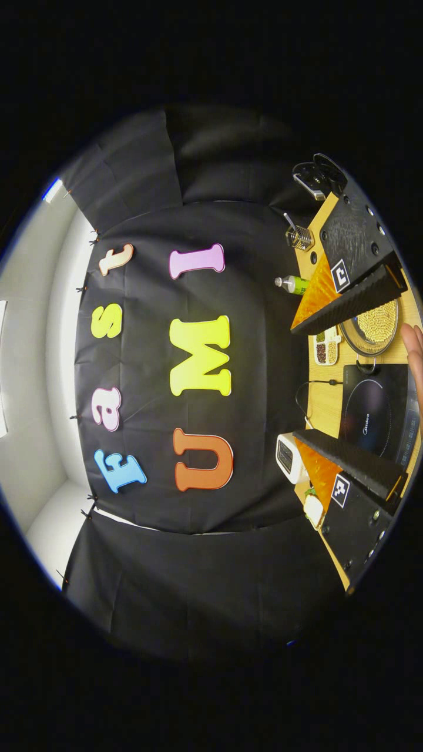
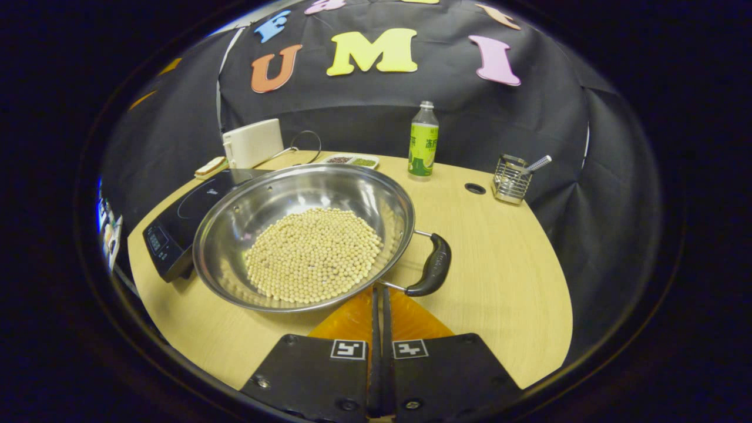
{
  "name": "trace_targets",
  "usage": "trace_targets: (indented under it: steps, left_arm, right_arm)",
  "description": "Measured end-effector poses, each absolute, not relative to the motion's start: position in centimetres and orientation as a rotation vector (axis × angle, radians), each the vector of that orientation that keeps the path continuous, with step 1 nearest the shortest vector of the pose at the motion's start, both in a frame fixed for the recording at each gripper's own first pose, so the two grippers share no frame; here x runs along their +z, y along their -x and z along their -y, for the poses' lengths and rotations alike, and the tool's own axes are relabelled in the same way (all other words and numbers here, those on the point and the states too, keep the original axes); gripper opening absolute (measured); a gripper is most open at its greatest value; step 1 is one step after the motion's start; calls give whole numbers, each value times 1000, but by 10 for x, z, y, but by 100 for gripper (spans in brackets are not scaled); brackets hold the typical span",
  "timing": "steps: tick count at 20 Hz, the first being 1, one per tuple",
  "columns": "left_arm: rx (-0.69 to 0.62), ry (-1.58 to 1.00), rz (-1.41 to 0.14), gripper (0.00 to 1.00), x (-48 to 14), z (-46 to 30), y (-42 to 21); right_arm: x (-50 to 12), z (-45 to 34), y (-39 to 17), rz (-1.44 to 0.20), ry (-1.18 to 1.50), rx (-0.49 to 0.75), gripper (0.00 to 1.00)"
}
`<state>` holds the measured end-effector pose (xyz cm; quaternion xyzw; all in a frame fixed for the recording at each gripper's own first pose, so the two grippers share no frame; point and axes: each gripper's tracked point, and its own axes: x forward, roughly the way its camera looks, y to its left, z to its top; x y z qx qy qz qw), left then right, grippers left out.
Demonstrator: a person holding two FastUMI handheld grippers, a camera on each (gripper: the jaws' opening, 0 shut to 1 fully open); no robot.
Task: First push the handle of the pot to place it horizontally, then grasp the pot with both hands and set it on the induction cooktop.
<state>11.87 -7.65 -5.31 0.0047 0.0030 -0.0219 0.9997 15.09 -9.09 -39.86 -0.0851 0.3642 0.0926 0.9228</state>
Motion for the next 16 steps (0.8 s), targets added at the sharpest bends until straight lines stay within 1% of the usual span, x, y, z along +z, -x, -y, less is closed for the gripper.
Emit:
trace_targets:
  steps: [3, 9, 10, 11, 12, 16]
  left_arm:
    - [-13, 8, 1, 96, -50, 65, -116]
    - [-29, 11, 17, 96, -48, 60, -110]
    - [-30, 11, 13, 96, -51, 59, -110]
    - [-30, 11, 6, 95, -55, 60, -111]
    - [-28, 14, -1, 96, -59, 60, -114]
    - [-44, 20, -71, 96, -87, 67, -130]
  right_arm:
    - [-396, 98, -158, -749, 212, 159, 4]
    - [-392, 108, -174, -737, 204, 115, 4]
    - [-388, 110, -175, -725, 200, 107, 4]
    - [-383, 111, -177, -711, 193, 101, 0]
    - [-379, 111, -176, -699, 187, 100, 4]
    - [-354, 116, -174, -632, 215, 89, 4]
